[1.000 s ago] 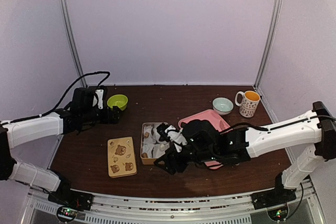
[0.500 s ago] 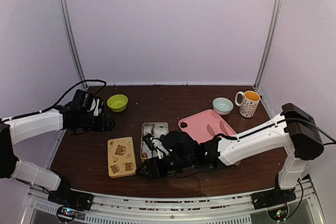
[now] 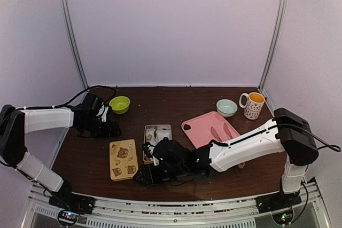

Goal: Pack the chocolate

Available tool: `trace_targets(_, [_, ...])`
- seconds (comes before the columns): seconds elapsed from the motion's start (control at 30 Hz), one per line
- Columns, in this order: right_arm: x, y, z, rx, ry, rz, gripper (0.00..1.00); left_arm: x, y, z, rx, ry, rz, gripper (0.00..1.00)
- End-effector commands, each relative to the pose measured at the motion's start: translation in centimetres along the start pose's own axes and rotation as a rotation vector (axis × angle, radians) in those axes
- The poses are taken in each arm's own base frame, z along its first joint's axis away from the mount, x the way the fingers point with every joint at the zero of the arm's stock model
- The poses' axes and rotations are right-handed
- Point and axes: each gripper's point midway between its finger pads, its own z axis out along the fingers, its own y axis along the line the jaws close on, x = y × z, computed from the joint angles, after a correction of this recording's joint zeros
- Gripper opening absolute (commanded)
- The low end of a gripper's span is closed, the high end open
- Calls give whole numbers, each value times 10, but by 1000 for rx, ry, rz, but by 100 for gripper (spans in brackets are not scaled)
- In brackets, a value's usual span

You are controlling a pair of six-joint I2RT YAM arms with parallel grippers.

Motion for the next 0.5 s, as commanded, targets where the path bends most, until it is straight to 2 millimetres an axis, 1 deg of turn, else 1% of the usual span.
trace_targets(0.0, [-3, 4, 9, 16, -12, 37, 63, -6, -2, 3, 10, 6, 20, 82])
trace_targets(0.13, [0, 11, 18, -3, 16, 31, 62, -7, 2, 5, -15, 8, 19, 80])
trace_targets(0.3, [5, 7, 31, -15, 38, 64, 61, 0, 2, 15, -13, 70, 14, 67])
trace_targets(0.47, [5, 16, 43, -89, 38, 119, 59, 7, 8, 22, -48, 108, -9, 63])
